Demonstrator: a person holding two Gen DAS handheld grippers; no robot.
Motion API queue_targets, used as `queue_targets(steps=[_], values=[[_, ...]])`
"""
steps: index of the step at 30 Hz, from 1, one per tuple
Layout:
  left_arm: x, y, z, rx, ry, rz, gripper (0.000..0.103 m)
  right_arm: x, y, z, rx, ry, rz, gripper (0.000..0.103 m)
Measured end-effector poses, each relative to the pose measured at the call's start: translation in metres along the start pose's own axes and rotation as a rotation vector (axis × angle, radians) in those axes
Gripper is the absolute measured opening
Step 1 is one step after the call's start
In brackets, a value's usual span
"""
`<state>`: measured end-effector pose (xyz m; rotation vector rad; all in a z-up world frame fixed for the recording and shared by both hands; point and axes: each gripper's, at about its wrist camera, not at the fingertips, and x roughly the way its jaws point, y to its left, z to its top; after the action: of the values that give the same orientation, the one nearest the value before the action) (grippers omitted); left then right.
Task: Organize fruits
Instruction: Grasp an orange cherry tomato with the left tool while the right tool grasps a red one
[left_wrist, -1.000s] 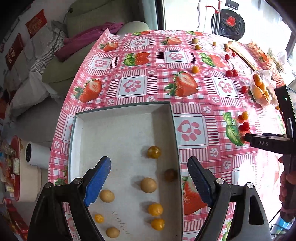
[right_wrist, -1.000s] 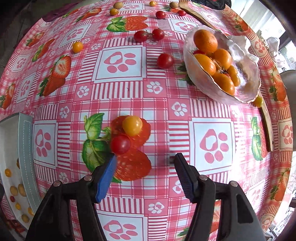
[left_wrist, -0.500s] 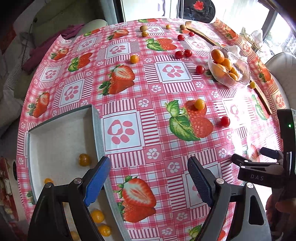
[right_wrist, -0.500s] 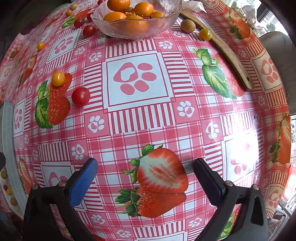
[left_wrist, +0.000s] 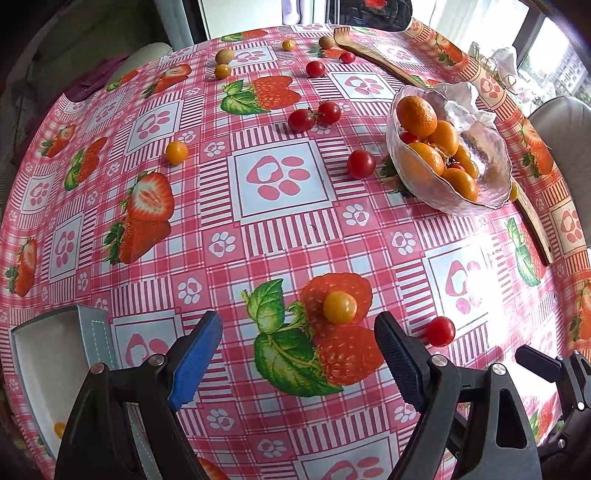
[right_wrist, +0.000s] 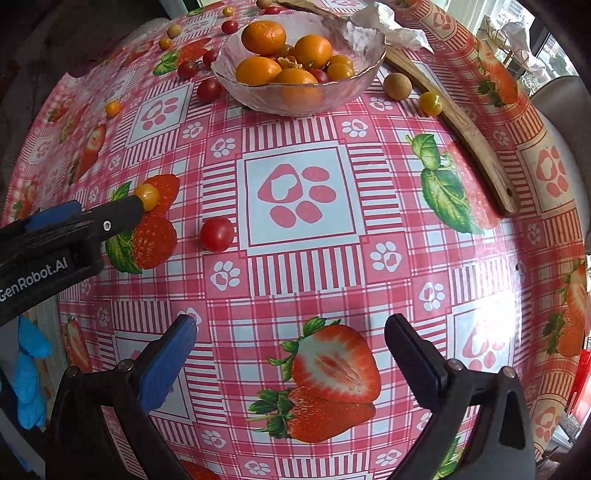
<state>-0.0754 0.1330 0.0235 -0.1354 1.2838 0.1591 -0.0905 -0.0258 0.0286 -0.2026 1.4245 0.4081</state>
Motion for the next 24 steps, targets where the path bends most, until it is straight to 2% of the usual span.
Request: queue_targets(steps=[2, 3, 4, 5, 6, 8, 11, 13, 14, 15, 16, 20, 24], values=[[0.006, -0.005, 0.003, 0.01, 0.004, 0.005, 0.085, 0.0, 0.007, 0.005, -0.034, -0.008, 0.017, 0.095], [0.008, -0.006, 0.003, 0.017, 0.007, 0.011, 0.081, 0.001, 0.012, 0.009, -0.052, -0.009, 0.027, 0.092], [0.012, -0.008, 0.003, 0.027, 0.016, 0.016, 0.071, 0.003, 0.016, 0.012, -0.067, -0.007, 0.035, 0.089], [0.015, -0.01, 0.003, 0.036, 0.029, 0.022, 0.066, 0.005, 0.019, 0.015, -0.076, -0.006, 0.042, 0.087], [0.016, -0.01, 0.003, 0.035, 0.027, 0.021, 0.064, 0.006, 0.025, 0.017, -0.085, -0.007, 0.049, 0.081], [0.016, -0.008, 0.004, 0.023, 0.023, 0.017, 0.062, 0.01, 0.03, 0.024, -0.109, -0.019, 0.041, 0.08], [0.015, -0.011, 0.007, 0.019, 0.017, 0.003, 0.052, 0.015, 0.039, 0.03, -0.152, -0.045, 0.028, 0.071], [0.014, -0.016, 0.009, 0.044, 0.009, -0.014, 0.032, 0.016, 0.043, 0.038, -0.173, -0.057, 0.016, 0.054], [0.013, -0.02, 0.009, 0.06, 0.008, -0.023, 0.027, 0.016, 0.043, 0.041, -0.177, -0.061, 0.007, 0.046], [0.013, -0.024, 0.009, 0.073, 0.007, -0.021, 0.021, 0.017, 0.044, 0.046, -0.181, -0.064, -0.004, 0.03], [0.012, -0.026, 0.01, 0.069, 0.006, -0.02, 0.021, 0.017, 0.042, 0.05, -0.18, -0.063, -0.006, 0.019], [0.007, -0.014, 0.004, 0.008, 0.019, -0.066, 0.021, 0.012, 0.031, 0.054, -0.147, -0.05, 0.052, 0.02], [-0.011, -0.002, -0.011, -0.019, 0.011, -0.081, 0.021, -0.003, 0.014, 0.039, -0.09, -0.045, 0.114, 0.02]])
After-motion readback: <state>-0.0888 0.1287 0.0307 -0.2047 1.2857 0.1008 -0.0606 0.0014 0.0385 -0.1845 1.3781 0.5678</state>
